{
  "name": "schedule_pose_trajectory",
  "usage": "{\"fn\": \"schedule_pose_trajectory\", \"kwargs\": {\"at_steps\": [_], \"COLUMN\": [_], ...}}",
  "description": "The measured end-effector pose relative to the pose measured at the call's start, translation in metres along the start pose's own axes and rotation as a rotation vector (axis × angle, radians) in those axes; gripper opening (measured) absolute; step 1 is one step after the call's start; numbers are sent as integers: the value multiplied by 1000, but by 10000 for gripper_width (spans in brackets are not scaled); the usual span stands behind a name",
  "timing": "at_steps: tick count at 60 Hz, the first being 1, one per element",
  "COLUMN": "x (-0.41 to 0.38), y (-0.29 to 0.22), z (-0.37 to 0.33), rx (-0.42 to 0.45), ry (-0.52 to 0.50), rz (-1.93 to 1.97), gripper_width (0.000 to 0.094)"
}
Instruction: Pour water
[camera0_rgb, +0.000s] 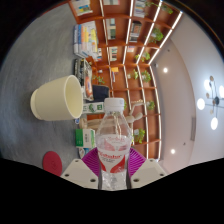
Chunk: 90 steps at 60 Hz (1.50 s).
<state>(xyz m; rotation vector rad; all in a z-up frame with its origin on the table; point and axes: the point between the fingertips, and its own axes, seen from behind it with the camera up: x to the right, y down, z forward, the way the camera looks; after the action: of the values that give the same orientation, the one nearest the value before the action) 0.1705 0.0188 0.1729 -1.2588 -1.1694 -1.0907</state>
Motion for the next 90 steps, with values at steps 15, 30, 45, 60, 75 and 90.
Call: {"fn": "schedule_pose_trajectory", "kwargs": {"at_steps": [15, 30, 45, 60, 75, 90], "x": [17, 24, 21, 28, 7, -27], "y": [-20, -48, -49, -21, -15, 22], "z": [21, 25, 26, 9, -2, 8], "rx": [45, 94, 105, 67, 76, 77], "ry": [80, 177, 164, 4, -192, -319], "rz": [-491, -825, -787, 46, 948, 1460], "gripper_width": [346, 350, 350, 351, 351, 351]}}
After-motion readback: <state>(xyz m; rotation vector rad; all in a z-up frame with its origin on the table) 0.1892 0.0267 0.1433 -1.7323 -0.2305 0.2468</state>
